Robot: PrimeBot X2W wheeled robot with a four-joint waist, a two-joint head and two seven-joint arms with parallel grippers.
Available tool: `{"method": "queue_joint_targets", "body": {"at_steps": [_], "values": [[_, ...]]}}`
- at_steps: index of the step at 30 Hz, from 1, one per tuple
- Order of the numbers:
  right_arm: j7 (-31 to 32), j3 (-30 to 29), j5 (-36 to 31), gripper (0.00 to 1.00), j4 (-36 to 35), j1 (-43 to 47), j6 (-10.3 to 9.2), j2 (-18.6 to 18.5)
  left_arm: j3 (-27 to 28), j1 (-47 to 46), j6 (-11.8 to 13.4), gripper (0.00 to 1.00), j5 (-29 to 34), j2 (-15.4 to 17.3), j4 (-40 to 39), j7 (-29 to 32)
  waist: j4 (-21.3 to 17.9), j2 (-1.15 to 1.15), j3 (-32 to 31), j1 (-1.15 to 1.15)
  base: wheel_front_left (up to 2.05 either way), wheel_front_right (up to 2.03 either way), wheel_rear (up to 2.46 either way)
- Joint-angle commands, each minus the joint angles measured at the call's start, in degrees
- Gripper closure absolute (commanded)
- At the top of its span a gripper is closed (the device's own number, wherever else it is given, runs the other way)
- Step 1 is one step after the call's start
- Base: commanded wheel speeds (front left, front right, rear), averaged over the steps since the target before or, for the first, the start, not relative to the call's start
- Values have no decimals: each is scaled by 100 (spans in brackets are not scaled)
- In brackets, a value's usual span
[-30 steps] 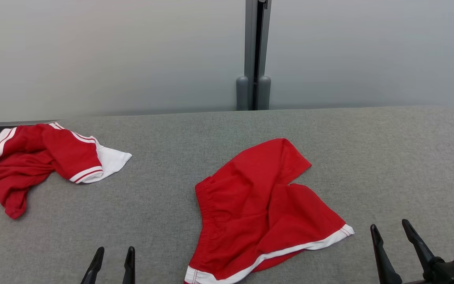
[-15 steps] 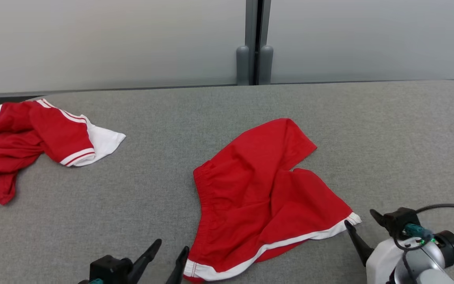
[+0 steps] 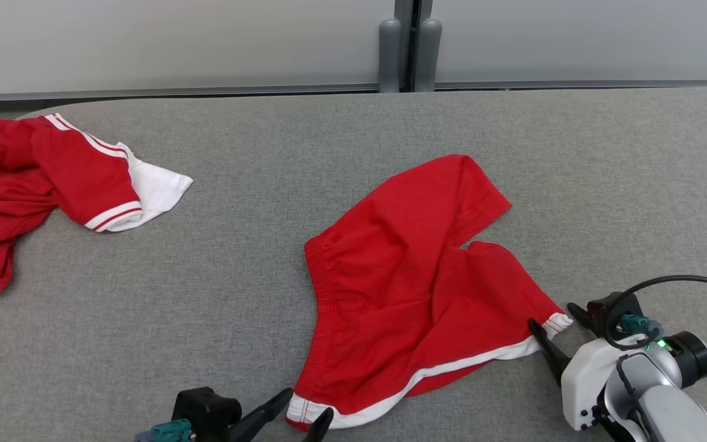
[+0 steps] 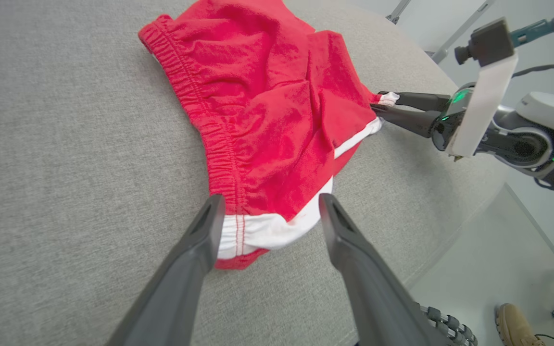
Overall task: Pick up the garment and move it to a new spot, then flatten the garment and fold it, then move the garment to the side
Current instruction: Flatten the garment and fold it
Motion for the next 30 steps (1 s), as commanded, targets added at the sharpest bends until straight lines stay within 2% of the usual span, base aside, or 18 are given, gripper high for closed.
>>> {"method": "queue_joint_targets", "body": {"at_steps": [1,9,16,25,26,27,28,29,30], "values": [[29,62,41,0,144,37,1,-20,-24,-109,-6,0,-52,48,-17,10,-20,0,28,0,0,0,0],[-45,120,112,0,259,-2,0,-90,-117,-198,30,0,-117,147,218,103,-115,0,122,0,0,0,0],[-47,171,148,0,246,-29,-2,-108,20,-211,230,0,-76,125,512,-16,-201,0,157,0,0,0,0],[107,331,281,0,126,15,-1,-173,-124,-222,140,0,-339,77,754,63,-221,0,201,0,0,0,0],[122,386,316,36,97,13,-1,-184,-148,-267,119,2,-353,64,795,40,-224,0,205,0,0,0,0],[133,438,393,95,55,17,0,-180,-153,-311,102,34,-369,50,832,1,-231,0,204,0,0,0,0],[135,413,511,100,18,30,0,-162,-155,-345,85,68,-391,45,870,-46,-242,0,196,0,0,0,0],[175,391,600,100,-20,41,0,-160,-149,-374,88,100,-404,45,903,-93,-252,0,184,0,0,0,0],[219,415,673,100,-77,56,0,-190,-166,-406,78,100,-407,65,919,-128,-262,0,166,0,0,0,0]]}}
